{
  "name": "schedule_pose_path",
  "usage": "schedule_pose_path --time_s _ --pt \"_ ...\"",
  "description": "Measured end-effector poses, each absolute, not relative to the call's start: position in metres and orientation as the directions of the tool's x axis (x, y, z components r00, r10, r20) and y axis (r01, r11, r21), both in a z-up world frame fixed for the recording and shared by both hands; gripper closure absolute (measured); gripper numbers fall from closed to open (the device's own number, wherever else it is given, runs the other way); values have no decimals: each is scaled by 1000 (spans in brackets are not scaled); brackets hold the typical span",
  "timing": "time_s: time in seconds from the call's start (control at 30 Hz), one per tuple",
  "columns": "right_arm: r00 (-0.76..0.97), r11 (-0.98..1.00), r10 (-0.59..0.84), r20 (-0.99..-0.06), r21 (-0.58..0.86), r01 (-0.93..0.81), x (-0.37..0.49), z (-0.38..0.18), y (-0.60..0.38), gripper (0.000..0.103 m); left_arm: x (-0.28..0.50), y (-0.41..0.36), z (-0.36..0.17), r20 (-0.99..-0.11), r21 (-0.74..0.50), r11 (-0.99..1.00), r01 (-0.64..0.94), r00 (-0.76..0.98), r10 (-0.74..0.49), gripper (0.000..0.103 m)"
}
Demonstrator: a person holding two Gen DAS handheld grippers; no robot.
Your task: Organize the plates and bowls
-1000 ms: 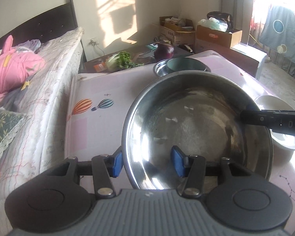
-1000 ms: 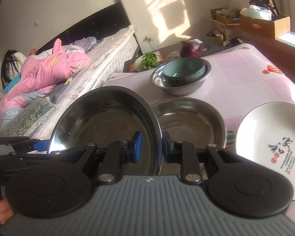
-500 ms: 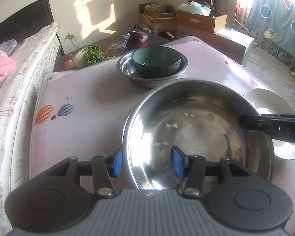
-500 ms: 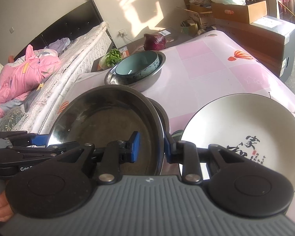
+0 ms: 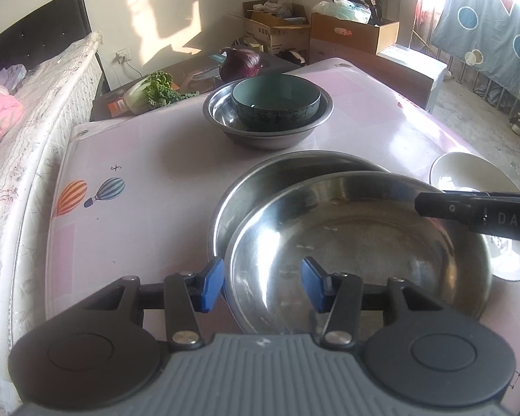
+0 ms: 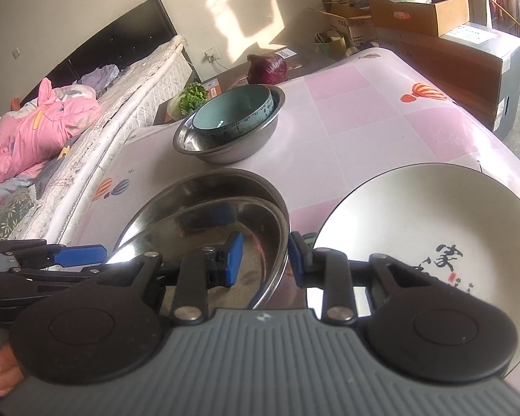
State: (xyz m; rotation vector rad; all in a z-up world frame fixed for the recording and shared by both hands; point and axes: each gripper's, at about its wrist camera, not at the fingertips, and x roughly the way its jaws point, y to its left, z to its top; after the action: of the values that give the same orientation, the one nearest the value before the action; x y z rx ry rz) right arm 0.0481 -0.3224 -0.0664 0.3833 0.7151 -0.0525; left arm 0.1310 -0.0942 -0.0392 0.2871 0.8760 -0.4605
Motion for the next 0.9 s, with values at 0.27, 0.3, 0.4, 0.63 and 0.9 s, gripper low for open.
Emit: schedule_pose_path --time_s 0.27,0.3,0.4,0.63,0.9 --pt "766 926 59 -640 322 198 45 -63 -327 68 125 -90 -27 -777 38 875 483 565 -278 52" --pt "767 924 57 -639 325 202 43 -63 -328 67 124 -89 -26 -777 38 876 481 566 -276 52" --pt "771 919 55 -635 335 209 38 -63 -329 62 122 -89 -24 -777 45 880 473 570 -267 51" --pt "781 906 62 -621 364 217 21 -61 -330 52 112 -85 -16 -777 48 895 443 580 -245 44" --pt "791 902 67 -609 376 213 4 -57 -330 47 101 -85 -7 -765 68 898 435 601 -233 40"
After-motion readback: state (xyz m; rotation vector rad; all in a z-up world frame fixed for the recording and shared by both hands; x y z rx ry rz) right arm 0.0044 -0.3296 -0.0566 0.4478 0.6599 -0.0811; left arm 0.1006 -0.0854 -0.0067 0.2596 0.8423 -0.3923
